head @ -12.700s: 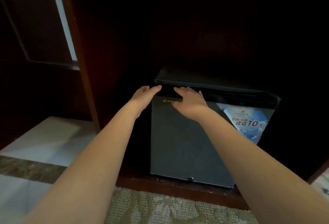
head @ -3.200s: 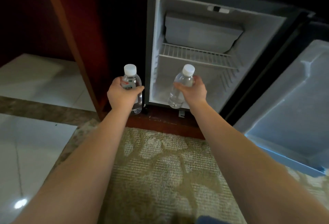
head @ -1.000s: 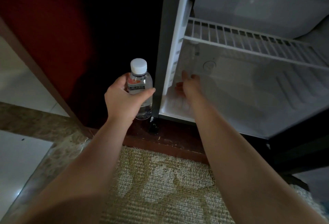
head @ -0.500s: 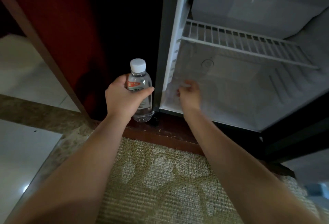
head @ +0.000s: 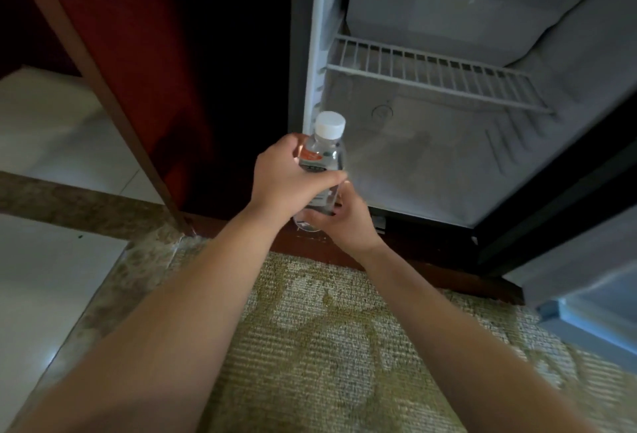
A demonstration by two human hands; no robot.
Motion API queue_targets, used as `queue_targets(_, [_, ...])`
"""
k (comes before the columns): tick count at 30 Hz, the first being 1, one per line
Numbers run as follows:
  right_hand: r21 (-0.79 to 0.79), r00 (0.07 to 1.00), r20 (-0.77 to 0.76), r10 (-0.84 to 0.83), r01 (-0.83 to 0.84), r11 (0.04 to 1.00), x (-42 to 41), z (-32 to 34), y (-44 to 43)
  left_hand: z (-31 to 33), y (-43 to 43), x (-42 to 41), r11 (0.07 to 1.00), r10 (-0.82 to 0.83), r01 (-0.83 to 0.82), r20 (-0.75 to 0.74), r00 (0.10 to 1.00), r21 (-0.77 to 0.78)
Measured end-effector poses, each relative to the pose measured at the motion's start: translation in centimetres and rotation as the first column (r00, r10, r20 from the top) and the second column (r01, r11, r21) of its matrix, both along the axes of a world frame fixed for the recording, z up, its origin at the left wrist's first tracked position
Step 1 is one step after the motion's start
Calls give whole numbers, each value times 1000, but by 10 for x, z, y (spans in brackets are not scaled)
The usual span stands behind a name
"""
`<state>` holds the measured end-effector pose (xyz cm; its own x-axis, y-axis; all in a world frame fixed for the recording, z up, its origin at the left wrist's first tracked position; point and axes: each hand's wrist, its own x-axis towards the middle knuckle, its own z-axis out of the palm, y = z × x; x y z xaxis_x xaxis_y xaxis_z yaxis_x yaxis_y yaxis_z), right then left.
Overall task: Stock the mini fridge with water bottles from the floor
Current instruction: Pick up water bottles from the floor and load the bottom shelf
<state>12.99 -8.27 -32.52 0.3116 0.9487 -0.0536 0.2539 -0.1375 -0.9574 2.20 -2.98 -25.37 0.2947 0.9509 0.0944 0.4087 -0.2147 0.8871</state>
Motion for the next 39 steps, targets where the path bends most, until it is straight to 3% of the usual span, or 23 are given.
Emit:
queue_targets(6, [39, 978, 105, -179, 176, 984, 29, -2, 8, 11, 1, 33, 990, -95, 101, 57, 994, -98])
queue_targets(11, [12, 932, 62, -357, 357, 934, 56, -16, 33, -5, 20, 21, 948, 291, -265, 146, 946, -176])
queue_targets(13, [4, 913, 73, -402, 403, 915, 70, -19, 45, -16, 29, 11, 920, 362, -329, 135, 923, -214])
queue_targets(17, [30, 889, 92, -449, 448, 893, 94, -28, 69, -33, 43, 11, 935, 233, -197, 94, 968, -297])
queue_targets(21, [34, 889, 101, -447, 446, 894, 108, -34, 99, -39, 49, 24, 961, 113, -74, 135, 984, -265])
queue_targets(32, [-61, 882, 151, -447, 459, 886, 120, -47, 127, -44, 58, 23, 967, 151, -125, 102, 983, -223])
queue_targets(36, [5, 787, 231, -572, 587, 810, 105, -55, 112, -37, 56, 24, 961, 155, -127, 98, 983, -244])
queue_targets(39, [-96, 780, 60, -623, 626, 774, 93, -62, 99, -36, 58, 25, 957, 168, -141, 87, 982, -255])
